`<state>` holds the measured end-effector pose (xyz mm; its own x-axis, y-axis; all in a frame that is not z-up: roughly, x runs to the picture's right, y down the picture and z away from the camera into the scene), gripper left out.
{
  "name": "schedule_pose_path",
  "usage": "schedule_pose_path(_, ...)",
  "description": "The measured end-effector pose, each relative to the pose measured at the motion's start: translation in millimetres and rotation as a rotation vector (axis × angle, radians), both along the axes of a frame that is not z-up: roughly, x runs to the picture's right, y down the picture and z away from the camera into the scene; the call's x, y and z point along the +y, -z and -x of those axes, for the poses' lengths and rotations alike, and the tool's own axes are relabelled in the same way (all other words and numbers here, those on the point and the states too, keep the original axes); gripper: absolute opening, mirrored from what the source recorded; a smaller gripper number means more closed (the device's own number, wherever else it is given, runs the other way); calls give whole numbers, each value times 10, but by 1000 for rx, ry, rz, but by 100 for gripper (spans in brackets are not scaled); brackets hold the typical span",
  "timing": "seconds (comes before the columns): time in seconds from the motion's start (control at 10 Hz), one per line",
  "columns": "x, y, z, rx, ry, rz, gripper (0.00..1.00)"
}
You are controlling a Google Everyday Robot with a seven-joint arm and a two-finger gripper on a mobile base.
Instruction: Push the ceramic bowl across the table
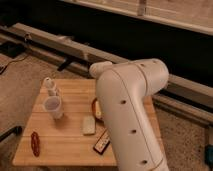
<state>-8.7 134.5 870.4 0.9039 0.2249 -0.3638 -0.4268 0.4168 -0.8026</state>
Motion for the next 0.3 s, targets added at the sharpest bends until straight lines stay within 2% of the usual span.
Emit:
schedule_pose_path(0.1,-45,6,-55,13,-38,-10,80)
schedule_pose_path(0.3,-53,5,-79,17,-45,-12,80)
